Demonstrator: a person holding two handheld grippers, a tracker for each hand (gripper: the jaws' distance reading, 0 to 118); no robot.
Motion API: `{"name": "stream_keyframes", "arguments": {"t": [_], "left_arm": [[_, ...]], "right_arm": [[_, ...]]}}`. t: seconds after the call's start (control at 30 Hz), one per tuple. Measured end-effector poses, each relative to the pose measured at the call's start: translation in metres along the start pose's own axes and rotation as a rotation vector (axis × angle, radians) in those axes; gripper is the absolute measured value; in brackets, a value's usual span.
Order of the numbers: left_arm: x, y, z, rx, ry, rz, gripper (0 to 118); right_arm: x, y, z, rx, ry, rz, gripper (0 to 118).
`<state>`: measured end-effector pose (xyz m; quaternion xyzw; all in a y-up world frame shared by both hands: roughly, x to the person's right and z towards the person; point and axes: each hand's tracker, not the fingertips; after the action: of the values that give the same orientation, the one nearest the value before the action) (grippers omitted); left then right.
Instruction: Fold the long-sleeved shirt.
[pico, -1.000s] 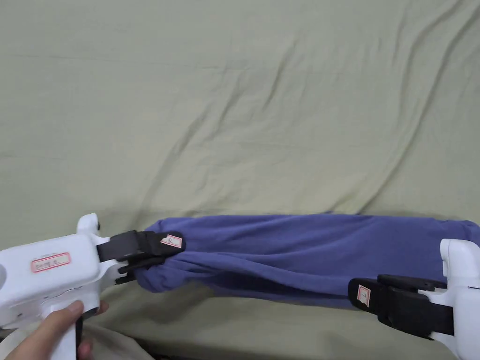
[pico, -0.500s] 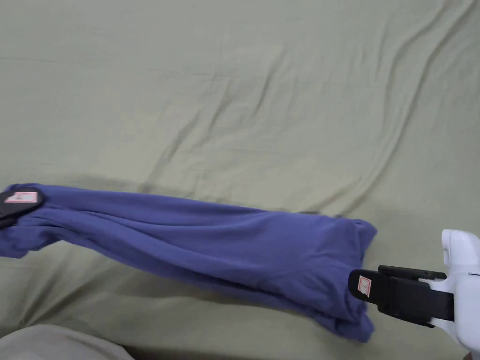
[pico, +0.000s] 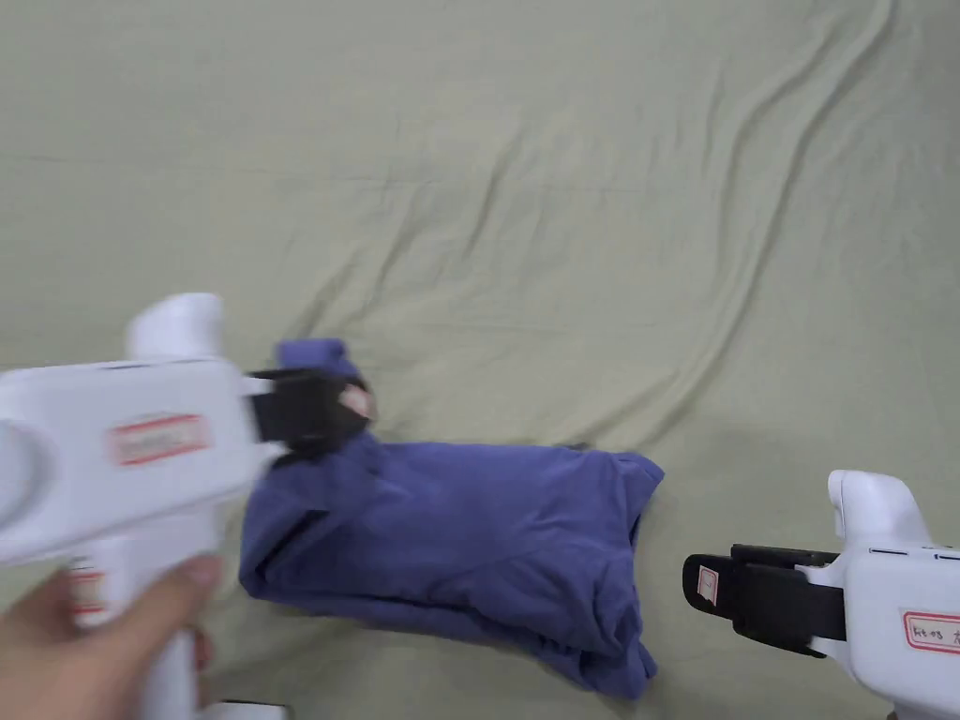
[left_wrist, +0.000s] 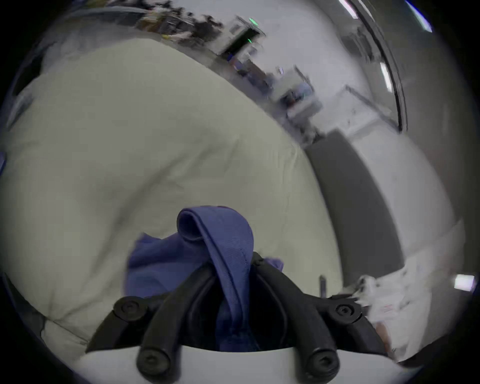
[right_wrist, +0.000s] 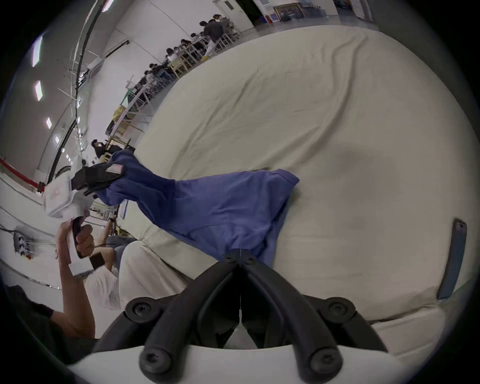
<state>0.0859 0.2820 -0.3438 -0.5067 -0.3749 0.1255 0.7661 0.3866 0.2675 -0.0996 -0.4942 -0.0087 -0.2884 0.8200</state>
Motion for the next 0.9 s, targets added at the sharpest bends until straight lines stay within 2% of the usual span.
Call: {"name": "stream_keyframes", "arguments": {"t": [0.1, 0.2, 0.27, 0.3, 0.33, 0.37, 0.4, 0.47, 0.5, 0.63, 0.67, 0.7, 0.73, 0.77, 0.8, 0.9], "left_arm": [[0.047, -0.021, -0.069, -0.137, 0.119, -0.122, 9], [0.071, -0.050, -0.126, -0.245, 0.118, -0.192, 10], [0.083, -0.069, -0.149, -0.300, 0.175, -0.242, 10], [0.083, -0.076, -0.157, -0.300, 0.190, -0.254, 19], [0.083, -0.079, -0.163, -0.299, 0.196, -0.251, 45], [0.081, -0.078, -0.161, -0.290, 0.193, -0.249, 83], [0.076, -0.076, -0.154, -0.251, 0.103, -0.209, 117], [0.068, -0.067, -0.139, -0.248, -0.117, -0.041, 118], [0.061, -0.063, -0.124, -0.203, -0.149, 0.035, 118], [0.033, -0.031, -0.069, -0.186, -0.144, 0.066, 118], [0.029, -0.032, -0.062, -0.151, -0.073, 0.040, 110], [0.025, -0.030, -0.051, -0.079, 0.011, 0.018, 59], [0.021, -0.029, -0.047, -0.037, 0.098, -0.006, 0], [0.016, -0.031, -0.044, 0.011, 0.150, -0.027, 0], [0.010, -0.034, -0.053, -0.026, 0.178, -0.033, 0], [0.011, -0.048, -0.078, -0.159, 0.119, -0.016, 0]], "right_arm": [[0.007, -0.005, 0.007, 0.004, -0.040, -0.007, 3], [0.014, -0.010, 0.010, -0.006, -0.060, -0.023, 3], [0.023, -0.014, 0.011, -0.014, -0.075, -0.035, 3], [0.025, -0.016, 0.010, -0.020, -0.081, -0.039, 3], [0.027, -0.017, 0.010, -0.024, -0.086, -0.042, 3], [0.030, -0.018, 0.009, -0.027, -0.088, -0.048, 3], [0.032, -0.020, 0.009, -0.027, -0.085, -0.055, 3], [0.035, -0.021, 0.009, -0.023, -0.072, -0.071, 3], [0.037, -0.022, 0.009, -0.019, -0.062, -0.081, 3], [0.041, -0.022, 0.008, -0.005, -0.035, -0.108, 3], [0.043, -0.023, 0.008, -0.003, -0.032, -0.114, 3], [0.043, -0.023, 0.007, -0.001, -0.030, -0.121, 3], [0.044, -0.023, 0.006, -0.002, -0.028, -0.125, 3], [0.044, -0.024, 0.005, -0.004, -0.025, -0.130, 3], [0.045, -0.025, 0.003, -0.006, -0.023, -0.134, 3], [0.044, -0.027, 0.002, -0.014, -0.021, -0.142, 3]]}}
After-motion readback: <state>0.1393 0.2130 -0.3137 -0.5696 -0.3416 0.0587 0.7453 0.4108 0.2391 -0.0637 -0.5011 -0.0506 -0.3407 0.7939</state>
